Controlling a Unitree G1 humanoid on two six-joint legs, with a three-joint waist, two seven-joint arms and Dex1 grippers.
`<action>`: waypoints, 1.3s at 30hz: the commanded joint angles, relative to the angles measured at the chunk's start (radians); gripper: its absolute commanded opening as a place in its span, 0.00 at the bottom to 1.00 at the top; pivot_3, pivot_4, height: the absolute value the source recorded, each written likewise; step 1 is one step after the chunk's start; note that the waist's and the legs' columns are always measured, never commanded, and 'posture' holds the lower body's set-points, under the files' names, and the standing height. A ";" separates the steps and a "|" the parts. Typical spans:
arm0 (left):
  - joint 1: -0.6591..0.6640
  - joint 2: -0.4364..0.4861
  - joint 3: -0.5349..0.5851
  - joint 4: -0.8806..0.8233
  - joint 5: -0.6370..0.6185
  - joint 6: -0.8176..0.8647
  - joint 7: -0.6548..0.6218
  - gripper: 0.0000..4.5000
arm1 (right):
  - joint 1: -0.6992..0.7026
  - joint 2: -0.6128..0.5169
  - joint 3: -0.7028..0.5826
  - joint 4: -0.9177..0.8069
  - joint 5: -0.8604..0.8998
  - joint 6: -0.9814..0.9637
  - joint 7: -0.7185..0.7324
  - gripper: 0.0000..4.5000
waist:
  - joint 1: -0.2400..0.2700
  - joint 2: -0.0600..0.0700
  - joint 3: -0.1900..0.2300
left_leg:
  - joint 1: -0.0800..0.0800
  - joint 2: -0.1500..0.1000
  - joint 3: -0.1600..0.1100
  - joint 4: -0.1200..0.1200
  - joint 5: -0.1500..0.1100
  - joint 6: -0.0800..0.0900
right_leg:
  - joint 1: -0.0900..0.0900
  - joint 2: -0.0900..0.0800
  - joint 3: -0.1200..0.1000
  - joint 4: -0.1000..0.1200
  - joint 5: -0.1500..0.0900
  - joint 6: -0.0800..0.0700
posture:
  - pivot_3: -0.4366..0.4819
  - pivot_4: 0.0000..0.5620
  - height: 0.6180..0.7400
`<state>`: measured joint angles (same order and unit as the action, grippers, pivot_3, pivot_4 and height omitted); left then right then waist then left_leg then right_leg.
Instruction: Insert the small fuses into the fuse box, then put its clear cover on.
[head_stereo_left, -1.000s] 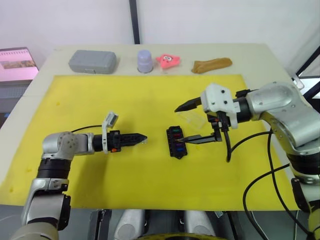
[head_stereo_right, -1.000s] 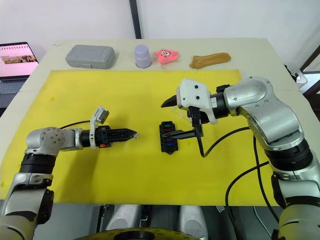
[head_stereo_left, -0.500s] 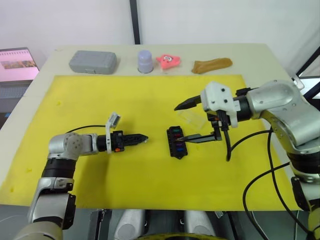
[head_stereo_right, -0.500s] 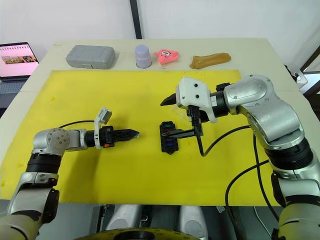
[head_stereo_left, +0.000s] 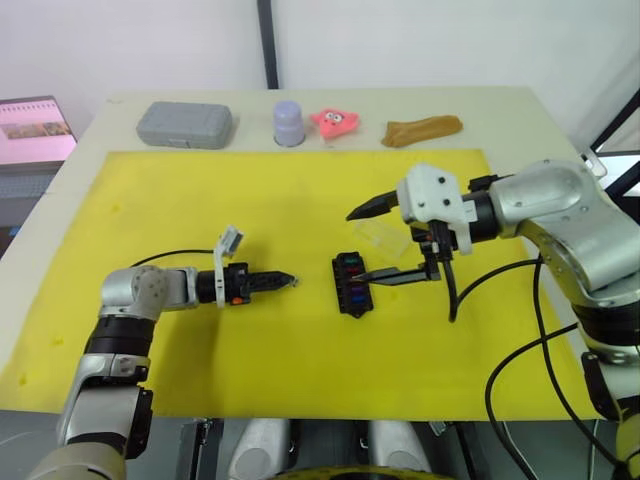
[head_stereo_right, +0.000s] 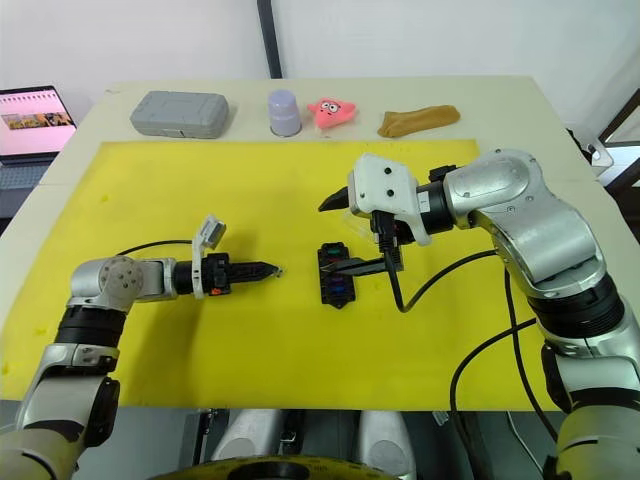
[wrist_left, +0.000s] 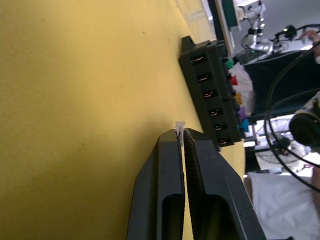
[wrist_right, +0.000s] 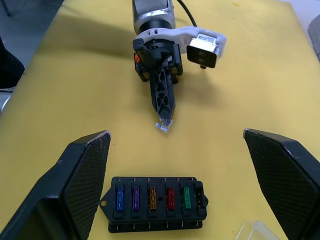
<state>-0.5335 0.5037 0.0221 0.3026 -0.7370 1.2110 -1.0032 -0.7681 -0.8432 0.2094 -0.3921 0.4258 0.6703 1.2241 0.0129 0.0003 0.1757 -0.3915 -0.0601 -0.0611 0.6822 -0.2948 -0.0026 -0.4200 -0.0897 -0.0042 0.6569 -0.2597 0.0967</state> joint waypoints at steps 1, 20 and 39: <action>0.028 0.009 -0.018 -0.002 0.031 -0.014 0.012 0.01 | -0.022 -0.002 -0.017 -0.027 0.008 -0.008 -0.001 1.00 | 0.000 0.000 0.000 | 0.000 0.000 0.000 0.000 0.000 0.000 | 0.000 0.000 0.000 0.000 0.000 0.000 | 0.48 0.27 0.93; -0.052 0.075 0.138 -0.513 -0.133 -0.296 -0.083 0.01 | -0.213 0.146 -0.063 0.177 0.254 0.522 -0.126 1.00 | -0.009 -0.003 0.002 | -0.010 0.001 0.000 0.000 0.003 -0.006 | -0.010 0.001 0.000 -0.003 0.000 0.000 | 0.48 0.27 0.93; -0.032 0.084 0.083 -0.551 -0.132 -0.341 -0.070 0.00 | -0.236 0.193 -0.096 0.196 0.361 0.593 -0.178 0.62 | -0.009 -0.003 0.002 | -0.014 0.001 0.000 0.000 0.003 -0.006 | -0.013 0.002 0.000 -0.003 0.000 0.000 | 0.48 0.27 0.93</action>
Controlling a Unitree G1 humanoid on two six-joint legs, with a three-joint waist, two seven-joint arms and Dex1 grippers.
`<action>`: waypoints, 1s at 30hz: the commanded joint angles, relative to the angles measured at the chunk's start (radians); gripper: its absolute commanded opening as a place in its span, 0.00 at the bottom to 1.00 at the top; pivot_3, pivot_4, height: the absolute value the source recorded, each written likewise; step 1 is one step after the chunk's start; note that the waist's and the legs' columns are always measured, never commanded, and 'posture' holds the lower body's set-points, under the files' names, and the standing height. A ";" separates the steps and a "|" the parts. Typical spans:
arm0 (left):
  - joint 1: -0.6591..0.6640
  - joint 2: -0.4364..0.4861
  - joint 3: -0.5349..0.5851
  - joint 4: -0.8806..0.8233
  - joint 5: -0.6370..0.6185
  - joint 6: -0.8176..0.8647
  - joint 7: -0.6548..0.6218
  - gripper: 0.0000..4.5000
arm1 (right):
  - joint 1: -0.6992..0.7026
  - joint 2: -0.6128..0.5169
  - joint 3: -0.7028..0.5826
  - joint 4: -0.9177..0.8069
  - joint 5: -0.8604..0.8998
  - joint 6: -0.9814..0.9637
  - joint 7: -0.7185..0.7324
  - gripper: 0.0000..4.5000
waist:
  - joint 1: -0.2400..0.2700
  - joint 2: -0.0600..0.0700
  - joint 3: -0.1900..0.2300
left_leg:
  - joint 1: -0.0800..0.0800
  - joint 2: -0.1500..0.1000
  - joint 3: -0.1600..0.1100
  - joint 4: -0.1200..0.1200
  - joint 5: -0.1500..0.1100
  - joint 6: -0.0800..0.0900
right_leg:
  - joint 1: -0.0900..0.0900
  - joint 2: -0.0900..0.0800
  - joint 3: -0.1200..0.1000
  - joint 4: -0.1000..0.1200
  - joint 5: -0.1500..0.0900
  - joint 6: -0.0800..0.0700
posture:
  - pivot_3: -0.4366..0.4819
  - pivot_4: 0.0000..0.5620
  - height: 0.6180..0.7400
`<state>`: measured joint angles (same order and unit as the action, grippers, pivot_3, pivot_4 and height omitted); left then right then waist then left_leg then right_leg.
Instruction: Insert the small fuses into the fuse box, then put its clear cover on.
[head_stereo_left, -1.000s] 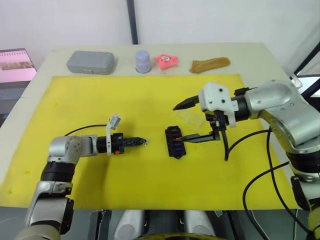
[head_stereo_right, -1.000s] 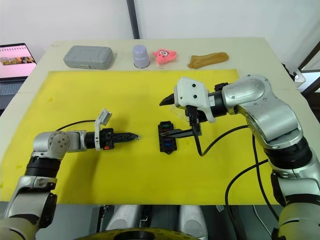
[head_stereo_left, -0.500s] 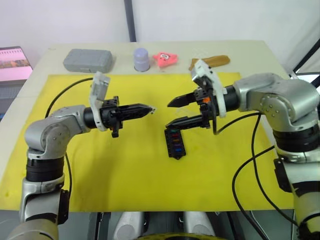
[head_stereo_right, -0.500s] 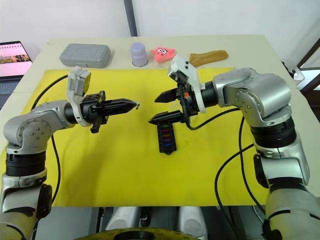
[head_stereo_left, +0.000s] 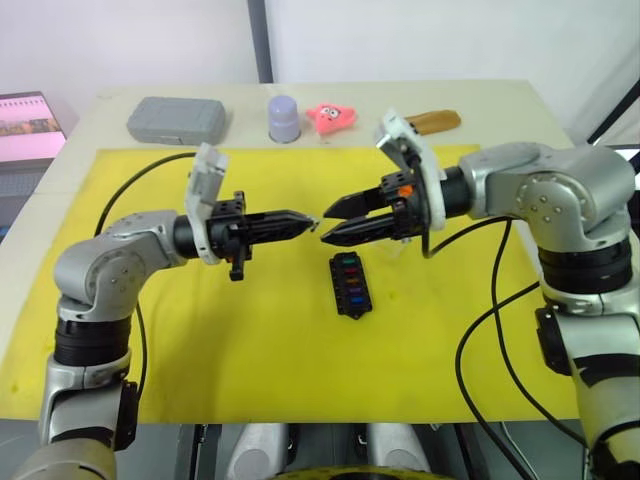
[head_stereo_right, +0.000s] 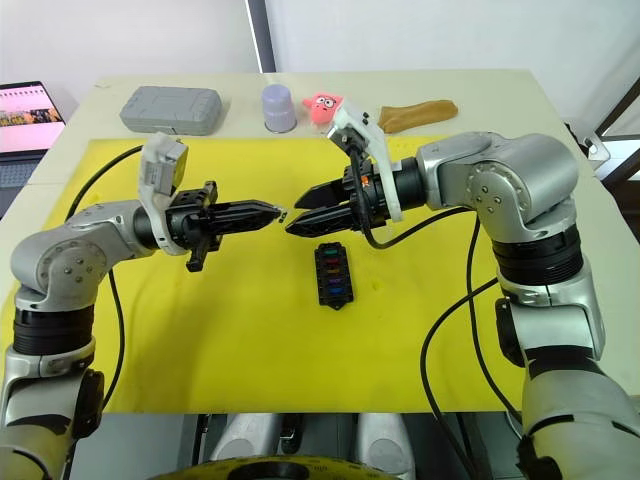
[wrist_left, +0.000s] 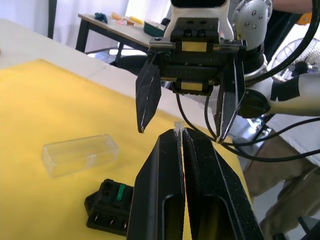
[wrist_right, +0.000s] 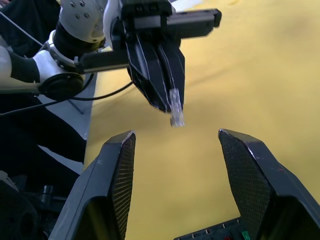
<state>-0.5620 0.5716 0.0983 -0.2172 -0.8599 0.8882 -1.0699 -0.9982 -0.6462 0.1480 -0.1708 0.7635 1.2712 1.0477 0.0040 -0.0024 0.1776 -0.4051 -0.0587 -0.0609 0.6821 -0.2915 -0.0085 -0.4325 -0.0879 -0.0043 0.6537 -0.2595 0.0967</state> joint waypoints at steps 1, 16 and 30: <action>-0.004 0.016 0.005 -0.031 -0.010 -0.019 -0.002 0.00 | -0.007 -0.002 -0.034 -0.026 0.026 -0.007 -0.005 0.62 | -0.001 0.000 0.000 | 0.000 0.000 0.000 0.000 0.000 0.000 | 0.000 0.000 0.000 0.000 0.000 0.000 | 0.48 0.27 0.93; -0.001 0.021 0.000 -0.027 -0.009 -0.023 0.003 0.00 | -0.052 0.047 -0.025 -0.031 0.044 0.031 -0.060 0.62 | -0.016 0.000 0.000 | 0.000 0.000 0.000 0.000 0.000 0.000 | 0.000 0.000 0.000 0.000 0.000 0.000 | 0.48 0.27 0.93; 0.005 0.026 0.005 -0.033 -0.016 -0.021 0.016 0.00 | -0.040 0.027 -0.008 -0.043 0.047 0.024 -0.054 0.01 | -0.016 0.000 0.000 | -0.001 0.000 0.000 0.000 0.000 0.000 | -0.001 0.000 0.000 0.001 0.000 0.000 | 0.48 0.27 0.93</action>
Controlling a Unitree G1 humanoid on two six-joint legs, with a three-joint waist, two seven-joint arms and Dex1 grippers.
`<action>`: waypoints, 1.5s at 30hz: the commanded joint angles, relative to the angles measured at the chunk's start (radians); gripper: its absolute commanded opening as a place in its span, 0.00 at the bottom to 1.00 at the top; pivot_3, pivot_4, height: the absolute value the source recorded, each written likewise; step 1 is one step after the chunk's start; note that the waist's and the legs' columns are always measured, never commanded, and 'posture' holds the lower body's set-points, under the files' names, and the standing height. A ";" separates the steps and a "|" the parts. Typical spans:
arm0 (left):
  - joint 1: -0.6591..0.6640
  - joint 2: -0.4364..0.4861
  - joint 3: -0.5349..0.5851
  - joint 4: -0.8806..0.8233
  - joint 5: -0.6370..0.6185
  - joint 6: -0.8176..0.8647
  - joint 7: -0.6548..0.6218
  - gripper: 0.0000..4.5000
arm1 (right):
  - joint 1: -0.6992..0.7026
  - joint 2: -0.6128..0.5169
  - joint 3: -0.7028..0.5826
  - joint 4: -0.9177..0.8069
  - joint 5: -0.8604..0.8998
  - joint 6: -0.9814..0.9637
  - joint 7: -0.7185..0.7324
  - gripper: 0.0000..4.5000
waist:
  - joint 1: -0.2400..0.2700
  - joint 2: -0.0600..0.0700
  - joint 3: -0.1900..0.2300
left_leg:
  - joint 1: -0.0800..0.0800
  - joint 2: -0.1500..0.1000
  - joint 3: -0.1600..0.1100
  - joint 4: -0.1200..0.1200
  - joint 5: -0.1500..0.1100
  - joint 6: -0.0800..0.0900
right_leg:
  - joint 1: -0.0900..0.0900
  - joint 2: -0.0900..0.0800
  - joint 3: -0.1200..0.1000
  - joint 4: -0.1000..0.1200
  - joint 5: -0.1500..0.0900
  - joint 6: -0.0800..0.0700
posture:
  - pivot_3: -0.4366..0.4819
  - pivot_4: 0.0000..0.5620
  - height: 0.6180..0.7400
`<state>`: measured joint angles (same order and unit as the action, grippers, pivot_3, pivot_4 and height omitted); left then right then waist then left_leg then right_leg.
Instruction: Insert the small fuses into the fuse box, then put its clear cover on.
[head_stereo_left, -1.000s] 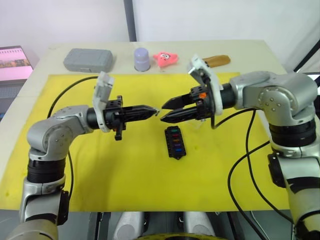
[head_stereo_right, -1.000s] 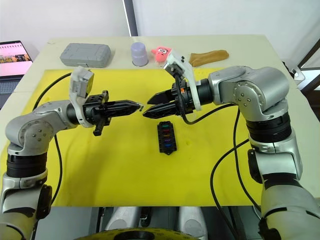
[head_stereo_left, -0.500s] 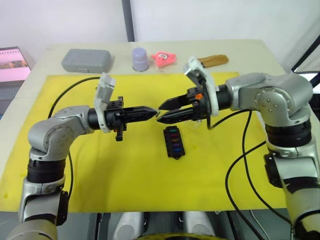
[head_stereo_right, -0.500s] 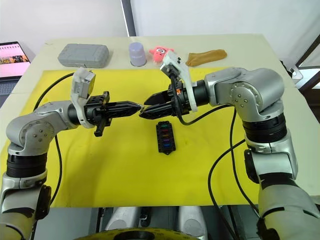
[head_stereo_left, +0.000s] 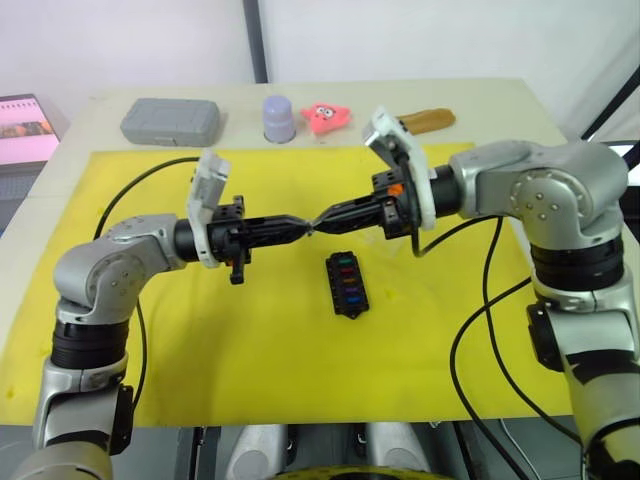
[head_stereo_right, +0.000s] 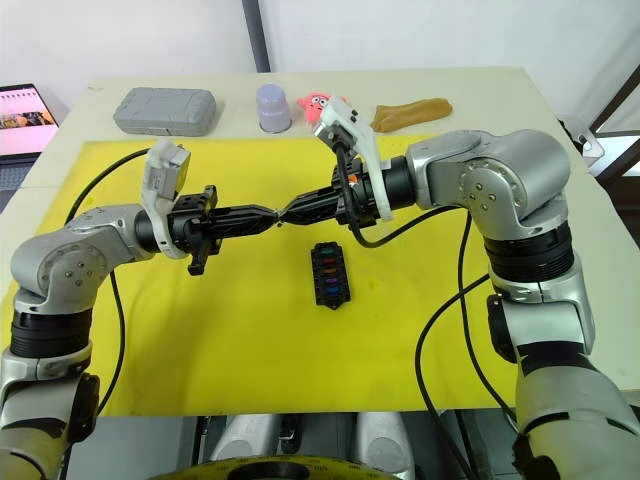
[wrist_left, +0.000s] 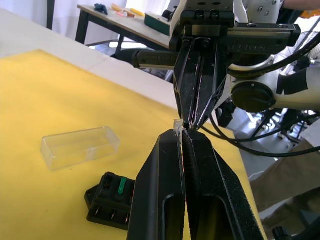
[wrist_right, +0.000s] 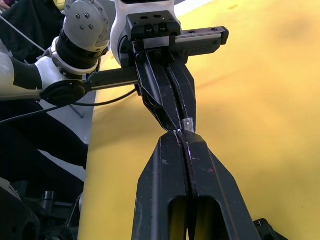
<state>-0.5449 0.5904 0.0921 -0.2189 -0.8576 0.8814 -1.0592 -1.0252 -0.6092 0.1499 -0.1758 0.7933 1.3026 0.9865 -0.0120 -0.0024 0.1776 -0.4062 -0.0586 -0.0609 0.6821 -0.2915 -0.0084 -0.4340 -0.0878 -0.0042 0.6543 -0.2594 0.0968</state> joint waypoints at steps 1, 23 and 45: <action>-0.014 0.007 0.012 -0.031 -0.019 -0.014 0.006 0.00 | -0.014 -0.011 -0.010 -0.039 0.018 -0.006 0.008 0.01 | 0.000 0.000 0.000 | 0.000 0.000 0.000 0.000 0.000 0.000 | 0.000 0.000 0.000 0.000 0.000 0.000 | 0.48 0.27 0.93; -0.011 0.024 0.011 -0.041 -0.030 -0.009 -0.005 0.00 | -0.020 -0.030 -0.013 0.001 0.001 -0.014 0.015 0.48 | 0.000 0.000 0.000 | 0.000 0.000 0.000 0.000 0.000 0.000 | 0.000 0.000 0.000 0.000 0.000 0.000 | 0.48 0.27 0.93; -0.009 0.020 0.007 -0.039 -0.021 -0.018 -0.002 0.00 | -0.018 -0.001 -0.007 0.001 0.013 0.015 0.009 0.48 | 0.000 0.000 0.000 | 0.000 0.000 0.000 0.000 0.000 0.000 | 0.000 0.000 0.000 0.000 0.000 0.000 | 0.48 0.27 0.93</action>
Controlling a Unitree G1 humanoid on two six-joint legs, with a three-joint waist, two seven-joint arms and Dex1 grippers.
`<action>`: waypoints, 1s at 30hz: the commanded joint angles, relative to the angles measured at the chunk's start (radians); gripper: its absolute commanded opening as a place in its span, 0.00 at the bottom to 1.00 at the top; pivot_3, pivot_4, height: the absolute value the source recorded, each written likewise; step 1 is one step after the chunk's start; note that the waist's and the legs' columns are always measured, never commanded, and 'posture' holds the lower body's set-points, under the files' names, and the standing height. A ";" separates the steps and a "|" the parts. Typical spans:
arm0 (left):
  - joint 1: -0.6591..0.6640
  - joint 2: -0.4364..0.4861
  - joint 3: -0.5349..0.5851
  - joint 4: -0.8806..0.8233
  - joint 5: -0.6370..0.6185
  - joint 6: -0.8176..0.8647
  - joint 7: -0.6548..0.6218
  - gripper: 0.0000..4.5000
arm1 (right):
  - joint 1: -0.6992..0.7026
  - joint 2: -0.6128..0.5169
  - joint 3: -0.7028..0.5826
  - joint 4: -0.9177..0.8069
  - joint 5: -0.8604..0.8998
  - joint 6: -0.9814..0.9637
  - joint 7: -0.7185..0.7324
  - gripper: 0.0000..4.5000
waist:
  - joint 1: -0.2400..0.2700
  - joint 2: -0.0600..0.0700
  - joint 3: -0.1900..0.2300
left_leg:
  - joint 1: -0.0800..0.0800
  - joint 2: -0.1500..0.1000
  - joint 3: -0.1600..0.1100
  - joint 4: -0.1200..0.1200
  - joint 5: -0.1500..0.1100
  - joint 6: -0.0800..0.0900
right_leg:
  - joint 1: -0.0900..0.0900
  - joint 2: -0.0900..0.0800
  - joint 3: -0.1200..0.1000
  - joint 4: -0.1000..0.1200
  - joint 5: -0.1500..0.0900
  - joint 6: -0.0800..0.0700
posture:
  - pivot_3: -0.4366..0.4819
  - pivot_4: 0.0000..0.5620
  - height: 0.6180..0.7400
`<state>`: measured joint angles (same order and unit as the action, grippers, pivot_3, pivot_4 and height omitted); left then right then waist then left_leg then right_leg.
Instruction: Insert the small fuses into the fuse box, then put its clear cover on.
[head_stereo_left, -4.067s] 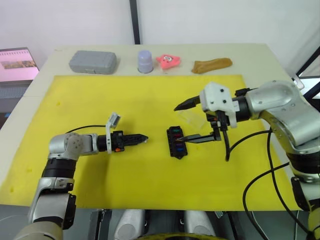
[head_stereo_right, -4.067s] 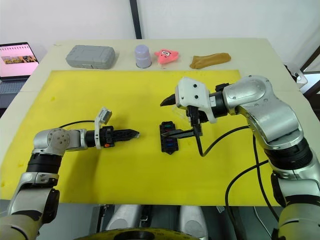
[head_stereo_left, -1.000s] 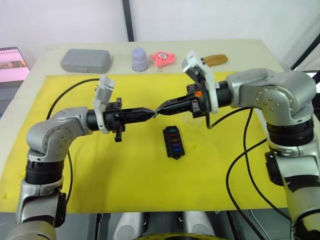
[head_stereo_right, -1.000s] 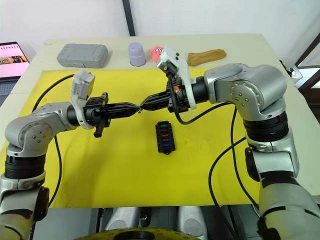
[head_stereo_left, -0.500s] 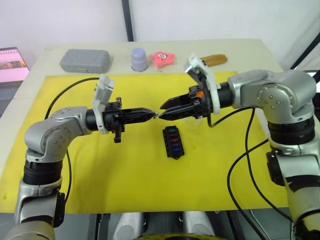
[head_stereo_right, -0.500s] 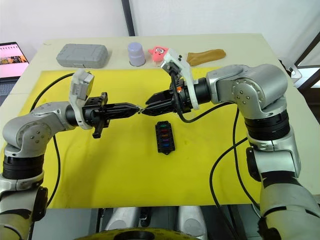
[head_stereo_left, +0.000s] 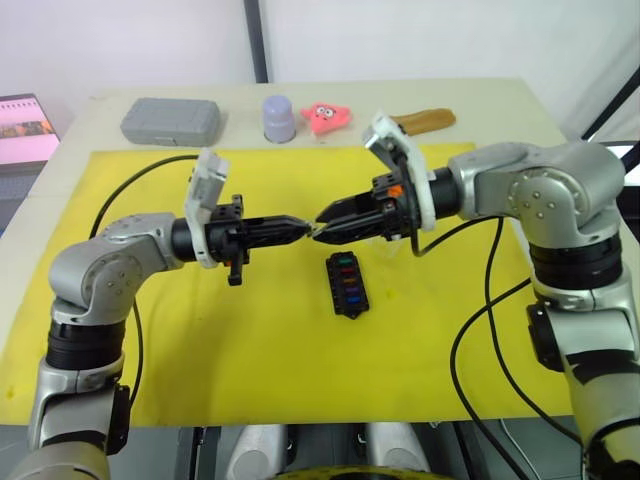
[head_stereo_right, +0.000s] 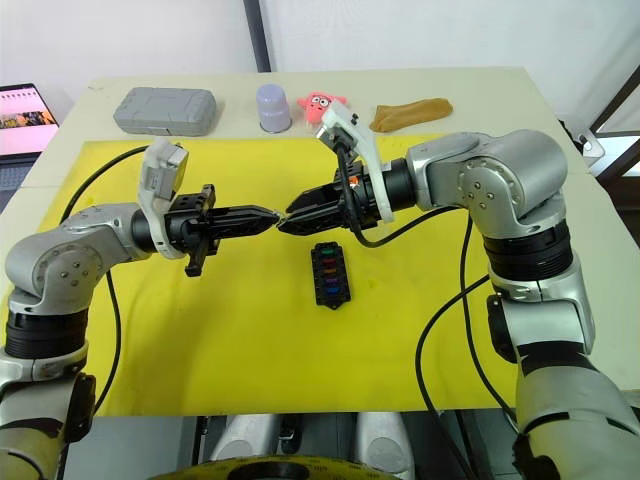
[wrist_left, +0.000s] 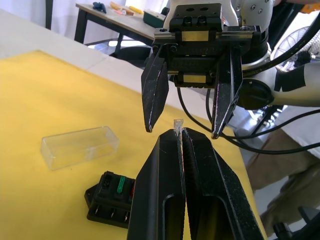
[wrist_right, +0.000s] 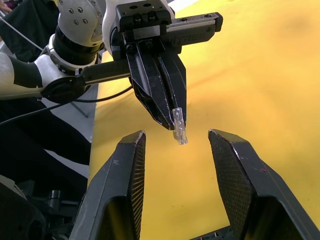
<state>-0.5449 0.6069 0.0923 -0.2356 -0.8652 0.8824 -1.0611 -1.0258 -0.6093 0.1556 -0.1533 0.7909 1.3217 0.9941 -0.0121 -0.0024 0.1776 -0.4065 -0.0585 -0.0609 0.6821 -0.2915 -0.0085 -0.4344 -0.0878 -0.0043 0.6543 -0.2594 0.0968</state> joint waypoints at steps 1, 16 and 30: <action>-0.008 0.003 0.007 -0.022 -0.013 -0.019 0.001 0.00 | -0.018 -0.001 -0.011 -0.022 0.014 -0.005 0.001 0.48 | 0.000 0.000 0.000 | 0.000 0.000 0.000 0.000 0.000 0.000 | 0.000 0.000 0.000 0.000 0.000 0.000 | 0.48 0.27 0.93; -0.006 0.003 0.007 -0.022 -0.013 -0.018 0.003 0.00 | -0.024 0.009 -0.009 -0.018 0.016 0.007 -0.013 0.21 | 0.000 0.000 0.000 | 0.000 0.000 0.000 0.000 0.000 0.000 | 0.000 0.000 0.000 0.000 0.000 0.000 | 0.48 0.27 0.93; -0.001 0.002 0.008 -0.023 -0.011 -0.020 0.005 0.00 | -0.024 0.009 -0.008 -0.024 0.016 0.006 -0.014 0.01 | 0.000 0.000 0.000 | 0.000 0.000 0.000 0.000 0.000 0.000 | 0.000 0.000 0.000 0.000 0.000 0.000 | 0.48 0.27 0.93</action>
<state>-0.5446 0.6069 0.0925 -0.2362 -0.8637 0.8809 -1.0600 -1.0258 -0.6041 0.1583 -0.1532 0.7917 1.3320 0.9795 -0.0122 -0.0024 0.1776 -0.4065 -0.0585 -0.0609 0.6821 -0.2915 -0.0085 -0.4344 -0.0877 -0.0043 0.6543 -0.2594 0.0968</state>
